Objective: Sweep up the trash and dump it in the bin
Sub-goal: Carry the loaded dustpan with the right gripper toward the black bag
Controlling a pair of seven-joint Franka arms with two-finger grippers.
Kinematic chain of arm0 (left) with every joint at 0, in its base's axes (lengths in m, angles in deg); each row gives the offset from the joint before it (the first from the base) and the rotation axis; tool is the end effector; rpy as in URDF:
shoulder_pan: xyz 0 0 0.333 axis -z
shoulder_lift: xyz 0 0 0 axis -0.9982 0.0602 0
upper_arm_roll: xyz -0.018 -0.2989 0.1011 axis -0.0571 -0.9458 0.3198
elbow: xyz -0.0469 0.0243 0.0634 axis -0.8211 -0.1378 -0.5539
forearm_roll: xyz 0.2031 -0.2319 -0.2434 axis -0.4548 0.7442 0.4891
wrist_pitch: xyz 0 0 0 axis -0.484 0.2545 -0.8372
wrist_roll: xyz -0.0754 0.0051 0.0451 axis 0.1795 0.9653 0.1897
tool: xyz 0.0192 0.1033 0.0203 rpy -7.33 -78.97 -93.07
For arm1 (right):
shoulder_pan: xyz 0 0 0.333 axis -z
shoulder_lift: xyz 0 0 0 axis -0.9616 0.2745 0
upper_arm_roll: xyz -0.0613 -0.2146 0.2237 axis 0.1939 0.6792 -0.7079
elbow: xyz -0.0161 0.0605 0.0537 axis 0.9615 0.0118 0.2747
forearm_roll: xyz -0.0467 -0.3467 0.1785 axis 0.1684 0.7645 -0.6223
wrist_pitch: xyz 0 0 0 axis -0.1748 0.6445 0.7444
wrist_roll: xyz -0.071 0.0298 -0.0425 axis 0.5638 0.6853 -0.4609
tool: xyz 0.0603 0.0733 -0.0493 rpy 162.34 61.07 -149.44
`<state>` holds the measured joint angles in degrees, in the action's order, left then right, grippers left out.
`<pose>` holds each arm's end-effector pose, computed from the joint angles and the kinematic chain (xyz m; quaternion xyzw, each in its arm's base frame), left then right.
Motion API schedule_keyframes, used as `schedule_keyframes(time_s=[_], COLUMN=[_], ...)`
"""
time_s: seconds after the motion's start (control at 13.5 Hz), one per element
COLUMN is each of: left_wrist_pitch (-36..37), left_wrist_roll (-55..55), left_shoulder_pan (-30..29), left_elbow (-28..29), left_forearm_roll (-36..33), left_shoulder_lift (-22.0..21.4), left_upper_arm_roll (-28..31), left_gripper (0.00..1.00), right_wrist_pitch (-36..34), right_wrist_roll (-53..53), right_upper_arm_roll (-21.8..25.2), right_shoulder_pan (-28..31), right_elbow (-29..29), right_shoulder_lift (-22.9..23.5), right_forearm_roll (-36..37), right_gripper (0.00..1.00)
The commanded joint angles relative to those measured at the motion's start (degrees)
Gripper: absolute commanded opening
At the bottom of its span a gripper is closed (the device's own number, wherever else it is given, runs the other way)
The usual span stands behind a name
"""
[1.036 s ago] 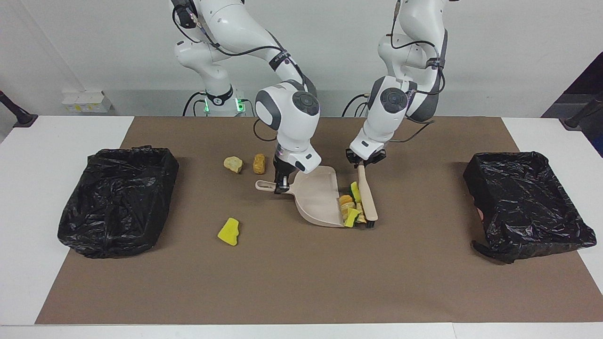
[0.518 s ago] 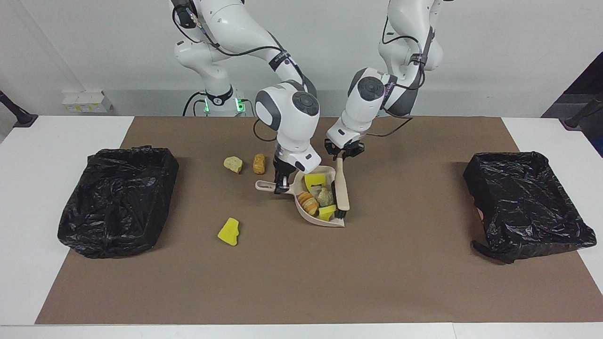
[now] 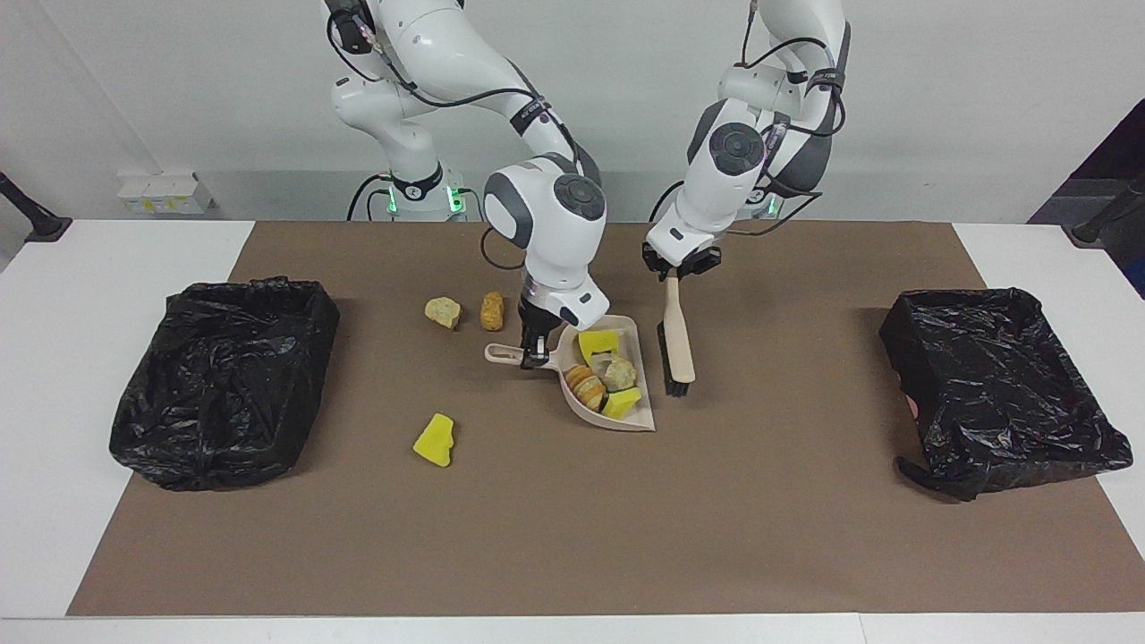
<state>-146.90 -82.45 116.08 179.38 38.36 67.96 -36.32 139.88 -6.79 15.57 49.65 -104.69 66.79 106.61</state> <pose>0.4323 -0.2571 0.4251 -0.9909 0.0529 0.1212 0.0232 0.5667 0.3183 0.3686 0.6741 0.7271 -0.0612 0.1147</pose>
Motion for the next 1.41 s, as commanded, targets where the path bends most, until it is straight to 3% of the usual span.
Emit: schedule_keyframes(time_s=[0.0, 0.44, 0.74, 0.96, 1.33], left_wrist_pitch=[3.7, 1.3, -8.6, -12.0, -17.0], left_wrist_roll=[-4.0, -10.9, -21.5, -27.6, -26.9], left_shoulder_pan=[-0.4, 4.8, 11.2, 16.0, 18.8], left_elbow=[0.4, 5.8, 10.1, 10.1, 14.4], left_forearm_roll=[-2.5, -2.4, -1.9, 1.3, 1.3], left_shoulder_lift=[-2.2, -6.1, -5.3, -2.2, -1.5], left_upper_arm_roll=[-0.7, -1.0, -1.2, -1.2, -1.3], left_gripper=[0.00, 0.00, 0.00, 0.00, 0.00], right_wrist_pitch=[1.1, -0.1, -0.9, -1.8, -4.4], right_wrist_roll=[-1.4, -10.5, -19.4, -24.7, -33.9], right_upper_arm_roll=[-0.6, -0.7, -0.7, -0.7, -0.5], right_shoulder_pan=[2.4, 10.7, 19.2, 25.6, 38.5], right_elbow=[-1.3, -4.2, -4.8, -4.7, -4.4], right_shoulder_lift=[-1.4, -8.8, -12.3, -15.0, -18.8], right_forearm_roll=[-0.4, -5.8, -9.4, -10.6, -11.0], right_gripper=[0.00, 0.00, 0.00, 0.00, 0.00])
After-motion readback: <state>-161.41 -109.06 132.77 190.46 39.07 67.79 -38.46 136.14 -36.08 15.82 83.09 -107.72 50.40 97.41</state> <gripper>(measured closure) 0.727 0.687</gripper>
